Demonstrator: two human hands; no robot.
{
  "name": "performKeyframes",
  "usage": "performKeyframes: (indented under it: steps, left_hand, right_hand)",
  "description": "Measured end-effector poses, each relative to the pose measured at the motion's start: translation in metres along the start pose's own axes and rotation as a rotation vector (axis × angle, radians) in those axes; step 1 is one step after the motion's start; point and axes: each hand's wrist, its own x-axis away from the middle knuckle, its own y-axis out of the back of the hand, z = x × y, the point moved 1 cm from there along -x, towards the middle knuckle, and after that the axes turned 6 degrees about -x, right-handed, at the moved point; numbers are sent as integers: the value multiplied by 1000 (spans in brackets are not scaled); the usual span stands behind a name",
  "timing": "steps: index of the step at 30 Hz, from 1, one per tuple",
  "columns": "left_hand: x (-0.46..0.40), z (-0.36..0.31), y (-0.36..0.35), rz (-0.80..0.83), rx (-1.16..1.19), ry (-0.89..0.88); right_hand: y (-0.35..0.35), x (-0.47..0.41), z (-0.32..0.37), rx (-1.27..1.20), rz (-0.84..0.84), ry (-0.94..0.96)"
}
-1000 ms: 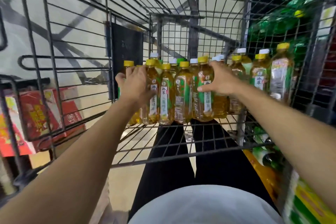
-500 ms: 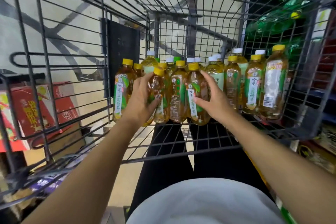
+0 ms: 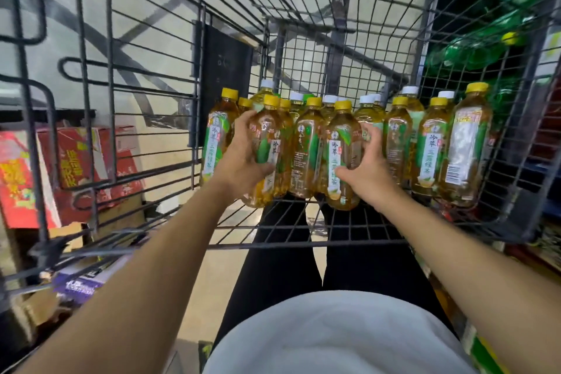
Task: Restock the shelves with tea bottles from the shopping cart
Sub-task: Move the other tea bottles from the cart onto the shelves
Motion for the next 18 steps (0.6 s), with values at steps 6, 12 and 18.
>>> performKeyframes:
  steps: [6, 12, 18]
  left_hand:
    - [40, -23, -22, -122, 380, -13]
    - [86, -47, -31, -108, 490, -78]
    - [138, -70, -3, 2, 569, -220]
  right_hand:
    - [24, 27, 26, -347, 56, -51]
    - [30, 89, 79, -680, 130, 78]
    - [7, 158, 97, -816, 68, 201]
